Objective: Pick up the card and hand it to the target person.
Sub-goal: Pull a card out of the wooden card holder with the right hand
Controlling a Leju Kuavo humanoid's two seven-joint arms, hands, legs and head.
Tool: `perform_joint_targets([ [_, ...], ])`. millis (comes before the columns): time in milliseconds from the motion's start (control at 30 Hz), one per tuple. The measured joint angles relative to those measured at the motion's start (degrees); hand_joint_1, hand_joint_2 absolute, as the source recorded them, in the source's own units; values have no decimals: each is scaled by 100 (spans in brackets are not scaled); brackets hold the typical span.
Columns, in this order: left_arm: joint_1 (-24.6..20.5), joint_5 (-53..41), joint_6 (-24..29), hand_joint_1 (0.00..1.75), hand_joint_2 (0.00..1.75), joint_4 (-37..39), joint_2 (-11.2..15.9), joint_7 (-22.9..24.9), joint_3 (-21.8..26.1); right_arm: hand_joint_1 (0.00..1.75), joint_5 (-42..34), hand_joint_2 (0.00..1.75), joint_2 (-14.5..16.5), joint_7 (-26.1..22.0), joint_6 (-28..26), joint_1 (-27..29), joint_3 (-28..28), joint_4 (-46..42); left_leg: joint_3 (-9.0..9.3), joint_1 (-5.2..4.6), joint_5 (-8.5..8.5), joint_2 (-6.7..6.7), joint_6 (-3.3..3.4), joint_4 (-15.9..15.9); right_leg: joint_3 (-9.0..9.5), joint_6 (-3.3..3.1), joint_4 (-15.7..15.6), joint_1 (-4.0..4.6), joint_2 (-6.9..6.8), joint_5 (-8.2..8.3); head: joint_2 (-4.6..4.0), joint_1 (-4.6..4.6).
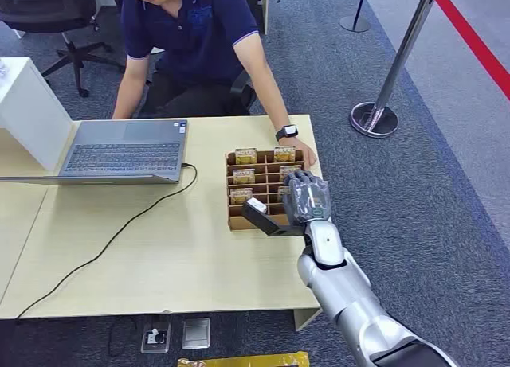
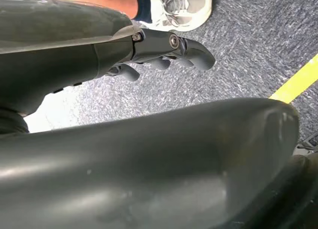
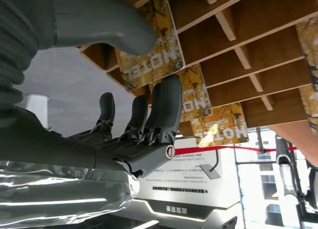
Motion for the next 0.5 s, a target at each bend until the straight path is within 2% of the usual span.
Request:
perform_joint_targets([
  [500, 0, 0, 2, 0, 0, 0, 0, 0, 0, 175, -22, 175, -10, -30, 0, 17, 8, -125, -1, 0, 0, 0, 0, 0, 0, 0, 0, 0, 0, 0, -1, 0],
])
